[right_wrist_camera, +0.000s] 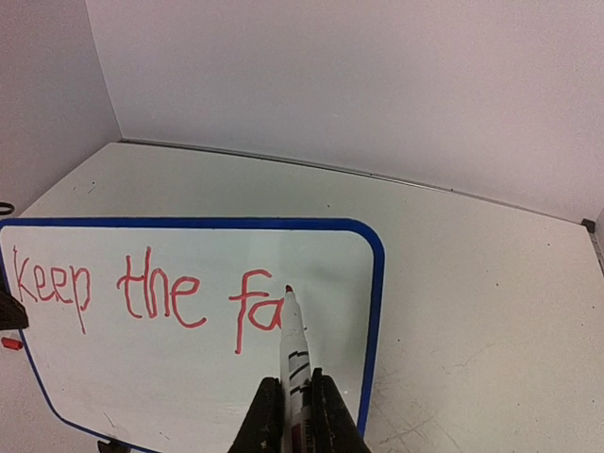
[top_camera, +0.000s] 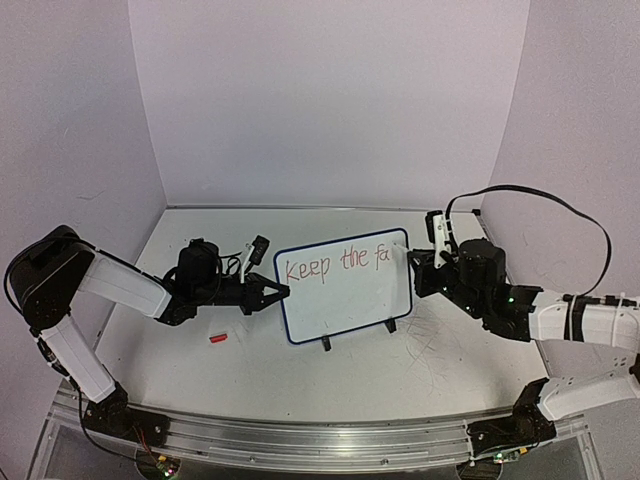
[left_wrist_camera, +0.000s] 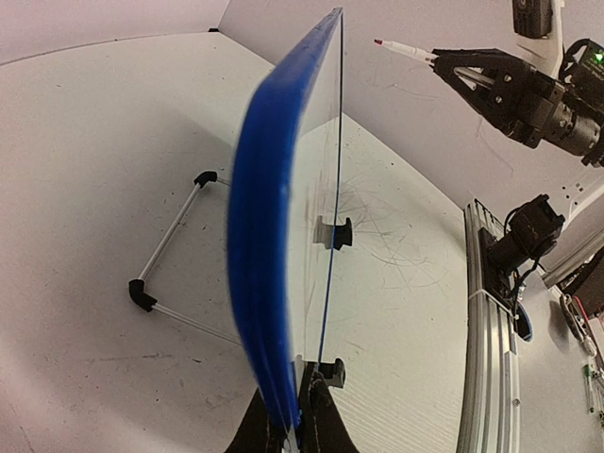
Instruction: Write a sentence on the whiteboard
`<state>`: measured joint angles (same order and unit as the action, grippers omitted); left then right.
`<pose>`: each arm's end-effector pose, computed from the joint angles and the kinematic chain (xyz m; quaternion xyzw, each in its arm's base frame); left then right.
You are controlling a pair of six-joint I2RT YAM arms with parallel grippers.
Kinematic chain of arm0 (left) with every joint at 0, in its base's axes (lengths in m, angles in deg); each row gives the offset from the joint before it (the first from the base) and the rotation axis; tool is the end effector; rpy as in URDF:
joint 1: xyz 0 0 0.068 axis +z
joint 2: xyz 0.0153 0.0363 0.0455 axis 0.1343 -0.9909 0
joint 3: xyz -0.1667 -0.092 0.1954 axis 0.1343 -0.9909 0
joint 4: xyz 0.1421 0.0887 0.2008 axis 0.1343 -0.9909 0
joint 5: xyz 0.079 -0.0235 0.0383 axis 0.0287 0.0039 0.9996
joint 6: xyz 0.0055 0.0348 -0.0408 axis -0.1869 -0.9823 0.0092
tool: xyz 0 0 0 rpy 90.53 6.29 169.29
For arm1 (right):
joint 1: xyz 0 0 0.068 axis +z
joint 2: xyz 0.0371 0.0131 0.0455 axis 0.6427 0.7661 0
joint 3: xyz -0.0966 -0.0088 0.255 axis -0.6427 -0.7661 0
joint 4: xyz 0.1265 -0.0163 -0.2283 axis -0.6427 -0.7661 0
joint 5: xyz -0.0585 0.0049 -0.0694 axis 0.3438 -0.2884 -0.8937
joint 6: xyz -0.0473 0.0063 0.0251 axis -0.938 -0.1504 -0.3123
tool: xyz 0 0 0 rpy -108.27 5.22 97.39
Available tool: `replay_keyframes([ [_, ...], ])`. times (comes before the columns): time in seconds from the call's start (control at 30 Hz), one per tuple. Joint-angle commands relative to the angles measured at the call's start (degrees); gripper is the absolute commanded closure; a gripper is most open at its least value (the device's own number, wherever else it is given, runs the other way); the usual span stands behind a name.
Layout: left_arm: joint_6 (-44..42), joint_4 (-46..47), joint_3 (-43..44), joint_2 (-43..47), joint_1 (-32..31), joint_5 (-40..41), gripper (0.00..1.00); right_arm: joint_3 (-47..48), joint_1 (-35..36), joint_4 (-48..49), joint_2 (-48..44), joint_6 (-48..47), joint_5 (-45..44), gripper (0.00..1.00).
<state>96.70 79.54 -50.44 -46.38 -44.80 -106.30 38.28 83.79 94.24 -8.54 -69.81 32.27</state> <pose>0.2414 -0.2078 0.1678 0.3221 0.7277 -0.4606 0.3931 0.1939 0.1743 0.2545 -0.1809 0.7554 0.1777 0.6042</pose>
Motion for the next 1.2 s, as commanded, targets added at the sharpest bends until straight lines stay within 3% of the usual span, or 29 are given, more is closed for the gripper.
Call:
replay_keyframes([
  [0.0, -4.6, -4.7, 0.3, 0.1, 1.2, 9.4, 1.0, 0.9, 0.0, 2.5, 1.4, -1.7, 1.5, 1.0],
  [0.33, -4.9, -4.7, 0.4, 0.2, 1.2, 9.6, 1.0, 0.5, 0.0, 3.2, 2.4, -1.9, 2.4, 1.0],
  [0.53, -5.0, -4.7, 0.3, 0.0, 1.2, 9.7, 1.0, -1.4, 0.0, 4.3, 1.0, -1.2, -4.2, 1.0],
  [0.7, -5.2, -4.8, 0.8, 0.1, 1.2, 9.5, 1.0, 0.2, 0.0, 4.5, 3.4, -1.2, -0.6, 1.0],
  [1.17, -5.3, -4.8, 0.4, 0.2, 1.2, 9.6, 1.0, 2.2, 0.0, 7.0, 6.1, 0.2, -2.6, 1.0],
])
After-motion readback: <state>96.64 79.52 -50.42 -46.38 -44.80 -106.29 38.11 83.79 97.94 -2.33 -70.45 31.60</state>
